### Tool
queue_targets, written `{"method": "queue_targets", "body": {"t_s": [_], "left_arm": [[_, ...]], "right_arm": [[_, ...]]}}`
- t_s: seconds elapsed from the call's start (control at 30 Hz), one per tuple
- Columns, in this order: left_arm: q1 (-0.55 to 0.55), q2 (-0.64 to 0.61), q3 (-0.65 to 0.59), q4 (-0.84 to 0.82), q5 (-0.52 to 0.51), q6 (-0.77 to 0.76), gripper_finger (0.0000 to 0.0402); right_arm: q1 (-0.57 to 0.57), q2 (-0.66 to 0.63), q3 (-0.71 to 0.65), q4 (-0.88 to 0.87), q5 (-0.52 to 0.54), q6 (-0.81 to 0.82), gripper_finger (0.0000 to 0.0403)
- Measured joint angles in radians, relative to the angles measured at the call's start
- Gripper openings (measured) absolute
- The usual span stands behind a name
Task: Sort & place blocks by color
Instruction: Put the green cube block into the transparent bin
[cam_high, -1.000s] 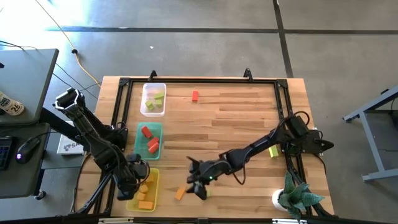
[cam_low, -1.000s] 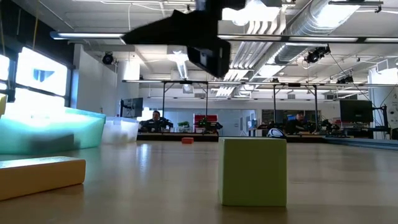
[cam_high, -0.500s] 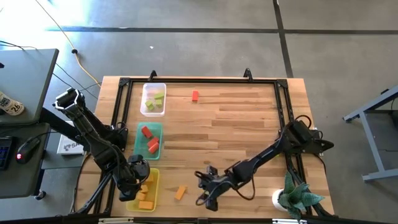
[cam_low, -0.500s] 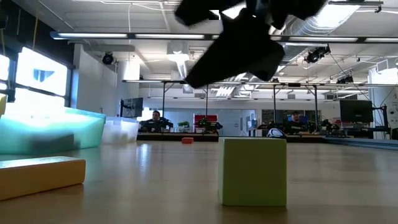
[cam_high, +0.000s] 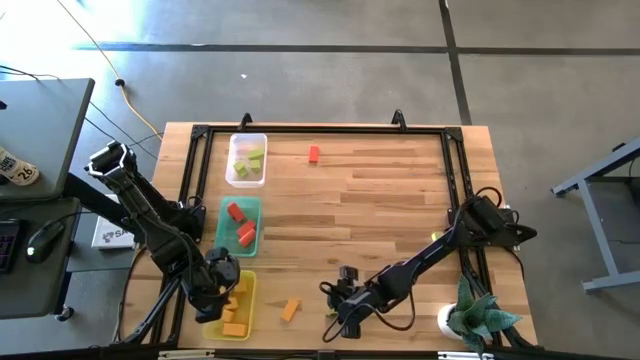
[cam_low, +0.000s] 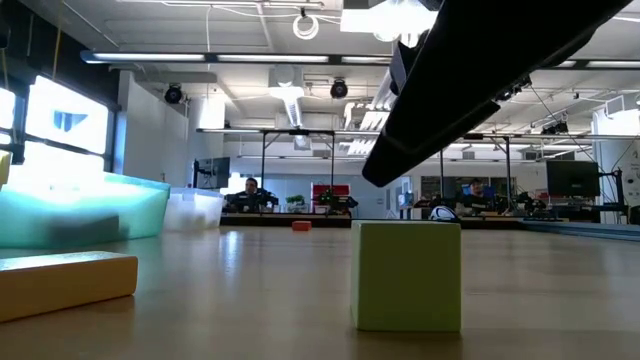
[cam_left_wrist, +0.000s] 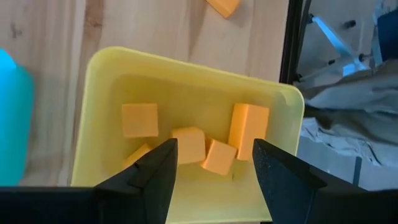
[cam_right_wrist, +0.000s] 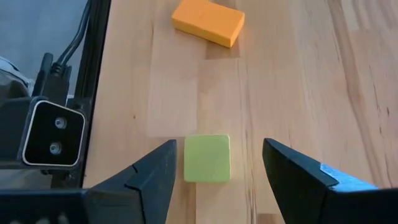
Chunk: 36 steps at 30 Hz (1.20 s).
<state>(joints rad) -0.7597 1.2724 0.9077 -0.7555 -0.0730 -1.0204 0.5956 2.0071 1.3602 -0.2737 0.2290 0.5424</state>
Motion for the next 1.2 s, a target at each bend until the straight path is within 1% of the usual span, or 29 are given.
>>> {"method": "queue_targets", "body": {"t_s": [0.13,0.33,0.67,0.9,1.07,1.2], "left_arm": [[0.000,0.000,0.000,0.001,-0.029,-0.020,0.0197],[0.000,0.000,0.000,0.003,-0.028,-0.024,0.0197],[0.000,0.000,0.000,0.005,-0.046,-0.028,0.0197],[0.000,0.000,0.000,0.007,-0.060,-0.052,0.0197],[0.000,-0.001,0.000,0.014,-0.092,-0.069,0.0197],[0.000,-0.001,0.000,0.022,-0.096,-0.069,0.0197]], "right_arm": [[0.001,0.003,0.000,0.002,0.000,-0.012,0.0224],[0.001,0.036,0.000,0.008,-0.022,-0.020,0.0224],[0.001,0.043,0.000,-0.004,-0.001,-0.054,0.0224],[0.001,0.061,0.000,-0.007,-0.041,-0.056,0.0224],[0.001,0.070,0.000,0.016,-0.027,-0.054,0.0224],[0.001,0.075,0.000,0.023,-0.028,-0.053,0.0224]]}}
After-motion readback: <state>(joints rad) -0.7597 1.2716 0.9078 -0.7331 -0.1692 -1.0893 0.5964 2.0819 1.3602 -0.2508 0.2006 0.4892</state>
